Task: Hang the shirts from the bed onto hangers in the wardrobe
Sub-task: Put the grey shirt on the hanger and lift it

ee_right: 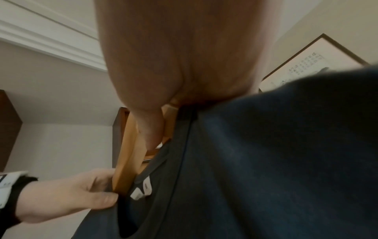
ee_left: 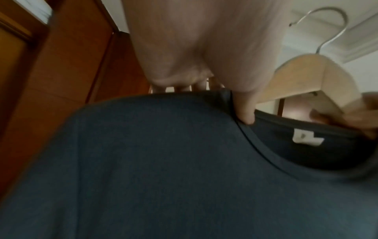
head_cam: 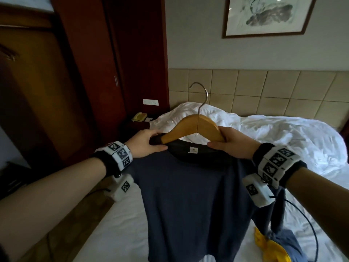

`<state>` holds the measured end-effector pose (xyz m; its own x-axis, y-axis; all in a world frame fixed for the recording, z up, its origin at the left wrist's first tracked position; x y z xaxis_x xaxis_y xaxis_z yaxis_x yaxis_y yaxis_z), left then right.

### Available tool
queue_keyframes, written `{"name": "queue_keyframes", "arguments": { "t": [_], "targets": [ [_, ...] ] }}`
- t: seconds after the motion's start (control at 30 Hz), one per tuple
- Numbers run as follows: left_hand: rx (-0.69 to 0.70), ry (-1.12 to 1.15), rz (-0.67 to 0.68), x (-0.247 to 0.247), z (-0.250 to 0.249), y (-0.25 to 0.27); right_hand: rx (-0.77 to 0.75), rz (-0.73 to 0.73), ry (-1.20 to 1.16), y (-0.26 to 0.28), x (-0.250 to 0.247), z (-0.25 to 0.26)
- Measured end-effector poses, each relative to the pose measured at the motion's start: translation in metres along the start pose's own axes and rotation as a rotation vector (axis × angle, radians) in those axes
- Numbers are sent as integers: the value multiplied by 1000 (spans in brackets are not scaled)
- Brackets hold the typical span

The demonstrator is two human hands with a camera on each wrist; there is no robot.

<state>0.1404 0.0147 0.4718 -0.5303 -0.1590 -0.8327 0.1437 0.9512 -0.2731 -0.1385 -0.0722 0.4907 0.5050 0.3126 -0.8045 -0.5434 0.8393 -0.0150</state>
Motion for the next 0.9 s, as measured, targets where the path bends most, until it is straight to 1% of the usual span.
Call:
{"name": "queue_keyframes", "arguments": {
  "t": [0.1, 0.17, 0.27, 0.37, 0.47, 0.53, 0.6, 0.7, 0.8, 0.9],
  "targets": [
    [12, -12, -100, 16, -3, 2, -5, 15, 22, -1, 5, 5],
    [-5, -28, -136, 23, -2, 1, -13, -3, 46, 0, 8, 9],
    [-27, -41, -114, 24, 6, 0, -41, -48, 94, 7, 7, 8],
    [-30, -29, -117, 11, 12, 2, -41, -11, 104, 16, 7, -7],
    [-67, -63, -98, -6, 16, 4, -107, -53, 92, 17, 13, -18],
    [-90, -78, -99, -19, 19, 7, -79, -71, 87, 16, 16, -21],
    [-121, -80, -97, -30, 23, 15, -35, -69, 139, 14, 21, -22],
    [-168, -73, -102, -43, 30, 34, -52, -9, 166, 14, 32, -12],
    [-211, -78, -142, -54, 40, 56, -126, 47, 133, 13, 48, 11],
    [-283, -67, -190, -68, 54, 83, -143, 88, 98, 13, 64, 38]
  ]
}}
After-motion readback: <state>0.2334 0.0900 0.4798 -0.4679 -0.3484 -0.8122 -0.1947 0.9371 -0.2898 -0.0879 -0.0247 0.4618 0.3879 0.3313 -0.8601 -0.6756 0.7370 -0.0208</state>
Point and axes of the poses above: each hand's wrist, its own y-axis away from the middle knuckle, its own x-axis out of the palm, z = x × y, the point moved 3 cm from there along -y, towards the middle knuckle, and after that the axes turned 11 degrees about x, right-handed, at the moved point
